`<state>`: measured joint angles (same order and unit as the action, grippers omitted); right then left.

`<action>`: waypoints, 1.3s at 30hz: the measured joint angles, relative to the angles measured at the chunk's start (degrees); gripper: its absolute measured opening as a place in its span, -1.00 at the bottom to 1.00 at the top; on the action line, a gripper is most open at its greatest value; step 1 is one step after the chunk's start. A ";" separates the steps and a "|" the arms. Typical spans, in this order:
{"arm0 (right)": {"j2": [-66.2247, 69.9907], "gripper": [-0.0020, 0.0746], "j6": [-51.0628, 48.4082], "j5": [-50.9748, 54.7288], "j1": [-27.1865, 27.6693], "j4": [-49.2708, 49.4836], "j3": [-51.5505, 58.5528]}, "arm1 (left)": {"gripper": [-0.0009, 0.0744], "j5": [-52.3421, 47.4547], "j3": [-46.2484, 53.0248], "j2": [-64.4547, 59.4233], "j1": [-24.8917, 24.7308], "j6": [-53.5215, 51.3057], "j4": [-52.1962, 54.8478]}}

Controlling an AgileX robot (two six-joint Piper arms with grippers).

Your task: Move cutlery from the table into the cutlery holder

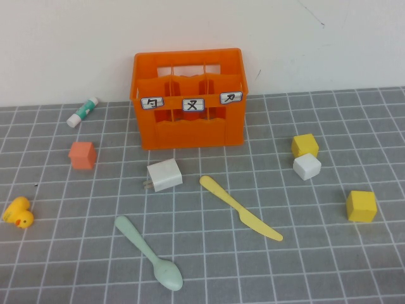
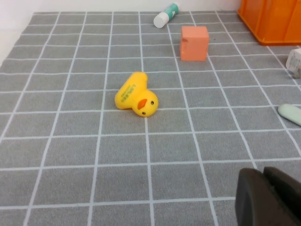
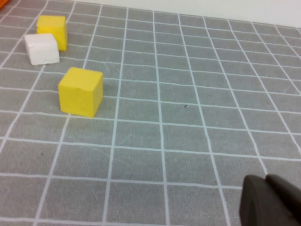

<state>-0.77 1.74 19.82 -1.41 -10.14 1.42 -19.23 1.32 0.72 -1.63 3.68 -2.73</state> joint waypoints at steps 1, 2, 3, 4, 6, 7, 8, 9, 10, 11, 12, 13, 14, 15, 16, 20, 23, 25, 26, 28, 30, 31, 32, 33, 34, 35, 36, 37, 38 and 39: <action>0.00 -0.95 0.00 0.00 0.00 0.00 0.00 | -0.98 0.14 0.00 0.00 0.00 0.00 0.11; 0.00 -0.95 0.00 0.00 0.00 0.00 0.00 | -0.98 0.57 0.00 0.00 0.00 0.00 0.11; 0.00 -0.95 0.00 0.00 0.00 0.00 0.00 | -0.98 1.29 0.00 0.00 0.00 0.00 0.18; 0.00 -0.95 0.00 -0.77 0.00 0.00 0.00 | -0.98 2.59 0.10 0.00 0.00 0.00 0.53; 0.00 -0.95 0.00 -3.75 0.00 0.00 0.21 | -0.98 6.33 0.32 0.00 0.00 -0.25 1.40; 0.00 -0.95 0.00 -6.61 0.00 0.00 0.28 | -0.98 9.05 0.32 0.00 0.00 -0.39 1.81; 0.00 -0.95 0.00 -10.39 0.00 0.00 0.28 | -0.98 12.32 0.32 0.00 0.00 -0.62 2.12; 0.00 -0.95 0.00 -13.89 0.00 -0.06 0.28 | -0.98 15.20 0.32 0.00 0.00 -0.76 2.73; 0.00 -0.95 0.00 -18.56 0.00 -0.20 0.28 | -0.98 19.89 0.32 0.00 0.00 -0.87 2.73; 0.00 -0.95 0.12 -24.41 0.00 -0.29 0.28 | -0.98 23.22 0.32 0.00 0.00 -0.89 2.73; 0.00 -0.95 0.12 -28.42 0.00 -0.35 0.28 | -0.98 27.49 0.32 0.00 0.00 -0.89 2.73; 0.00 -0.95 0.12 -33.38 0.00 -0.35 0.28 | -0.98 31.00 0.32 0.00 0.00 -1.11 3.04; 0.00 -0.95 0.20 -38.24 0.00 -0.35 0.28 | -0.98 35.48 0.32 0.00 0.00 -1.80 3.16; 0.00 -0.95 0.20 -42.00 0.00 -0.35 0.28 | -0.98 39.96 0.32 0.00 0.00 -2.05 3.40; 0.00 -0.95 0.20 -46.38 0.00 -0.35 0.28 | -0.98 44.33 0.32 0.00 0.00 -2.05 3.65; 0.00 -0.95 -0.19 -59.23 0.00 -0.31 0.28 | -0.98 58.84 0.32 0.00 0.00 -1.84 4.60; 0.00 -0.95 -0.85 -61.78 0.00 1.29 0.28 | -0.98 67.31 0.32 0.00 0.00 -1.84 4.87; 0.00 -0.95 -1.74 -62.49 0.00 2.18 0.28 | -0.98 71.27 0.32 0.09 0.00 -1.84 4.87; 0.00 -0.95 -2.11 -63.09 0.00 2.83 0.28 | -0.98 72.58 0.32 0.19 0.00 -1.84 4.87; 0.00 -0.95 -3.29 -63.69 0.00 3.77 0.28 | -0.98 73.51 0.32 0.13 0.00 -1.84 4.64; 0.00 -0.95 -3.70 -62.20 0.00 4.63 -1.33 | -0.98 74.11 0.32 0.13 0.00 -1.84 4.94; 0.00 -0.95 -3.84 -60.16 0.00 5.22 -3.15 | -0.98 73.22 -0.41 0.13 0.00 -1.84 5.48; 0.00 -0.95 -3.95 -57.33 0.00 5.78 -5.62 | -0.98 71.60 -1.93 0.13 0.00 -1.84 6.07; 0.00 -0.95 -4.17 -53.67 0.00 6.04 -8.54 | -0.98 68.68 -4.15 0.13 0.00 -1.84 6.77; 0.00 -0.95 -4.28 -50.34 0.00 6.04 -11.12 | -0.98 65.58 -6.30 0.13 0.00 -1.84 7.25; 0.00 -0.95 -4.39 -45.78 0.00 5.65 -14.49 | -0.98 60.71 -9.30 0.22 0.00 -1.56 7.38; 0.00 -0.95 -4.49 -41.27 0.00 4.79 -17.88 | -0.98 54.90 -12.61 0.22 0.00 -0.86 7.28; 0.00 -0.95 -4.48 -38.00 0.00 3.65 -20.55 | -0.98 48.43 -15.37 0.22 0.00 0.05 6.68; 0.11 -0.95 -4.48 -34.32 0.00 1.98 -23.61 | -0.98 41.78 -19.53 -0.18 0.00 0.60 4.77; 0.66 -0.95 -4.48 -31.20 0.00 0.37 -26.40 | -0.98 35.50 -22.26 -0.81 0.00 0.96 3.29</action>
<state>-0.11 -2.74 -11.38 -1.41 -9.77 -24.98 16.27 -20.93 -0.09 -1.63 4.64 0.56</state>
